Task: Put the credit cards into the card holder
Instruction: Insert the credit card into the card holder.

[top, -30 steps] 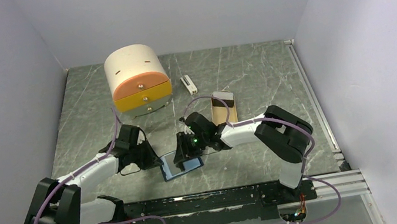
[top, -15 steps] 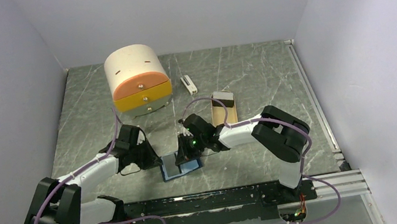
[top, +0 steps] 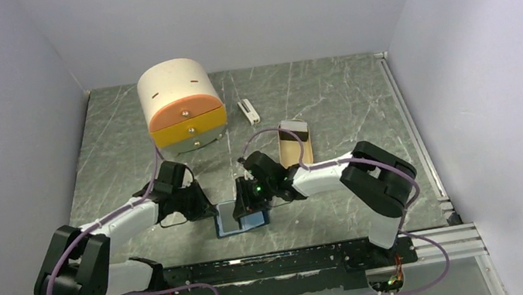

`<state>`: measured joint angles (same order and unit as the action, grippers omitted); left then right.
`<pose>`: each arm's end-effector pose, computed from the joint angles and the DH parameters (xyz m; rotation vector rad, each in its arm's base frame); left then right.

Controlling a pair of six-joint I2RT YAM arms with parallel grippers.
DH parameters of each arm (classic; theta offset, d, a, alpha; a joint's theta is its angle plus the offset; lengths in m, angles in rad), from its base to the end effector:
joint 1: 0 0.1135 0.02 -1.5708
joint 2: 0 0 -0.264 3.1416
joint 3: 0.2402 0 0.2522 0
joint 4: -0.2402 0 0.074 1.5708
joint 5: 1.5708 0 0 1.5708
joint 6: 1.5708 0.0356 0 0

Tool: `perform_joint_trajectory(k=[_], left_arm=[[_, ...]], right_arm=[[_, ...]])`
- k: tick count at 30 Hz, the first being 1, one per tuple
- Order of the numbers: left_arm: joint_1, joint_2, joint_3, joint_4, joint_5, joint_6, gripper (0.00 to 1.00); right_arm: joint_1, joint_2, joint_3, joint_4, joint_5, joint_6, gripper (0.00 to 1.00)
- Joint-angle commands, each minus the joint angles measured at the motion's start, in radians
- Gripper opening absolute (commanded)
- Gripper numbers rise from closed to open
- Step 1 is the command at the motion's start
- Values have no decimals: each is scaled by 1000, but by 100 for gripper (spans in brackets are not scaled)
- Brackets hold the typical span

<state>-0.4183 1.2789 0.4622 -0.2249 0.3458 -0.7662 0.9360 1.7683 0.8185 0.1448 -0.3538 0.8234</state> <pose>0.1867 -0.0962 0.1361 -0.3511 2.7575 -0.8223 0.1903 0.2791 0.1306 -0.3442 2.6706 1.1396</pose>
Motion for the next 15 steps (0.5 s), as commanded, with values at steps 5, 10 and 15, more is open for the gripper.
perform_joint_trajectory(k=[5, 10, 15], left_arm=[[-9, 4, 53, 9, 57, 41, 12], [-10, 12, 74, -1, 62, 58, 12], [-11, 19, 77, 5, 72, 57, 10]], right_arm=[[-19, -149, -11, -159, 118, -96, 34], [-41, -191, -12, -205, 155, -141, 27], [-53, -184, -24, -205, 181, -164, 22]])
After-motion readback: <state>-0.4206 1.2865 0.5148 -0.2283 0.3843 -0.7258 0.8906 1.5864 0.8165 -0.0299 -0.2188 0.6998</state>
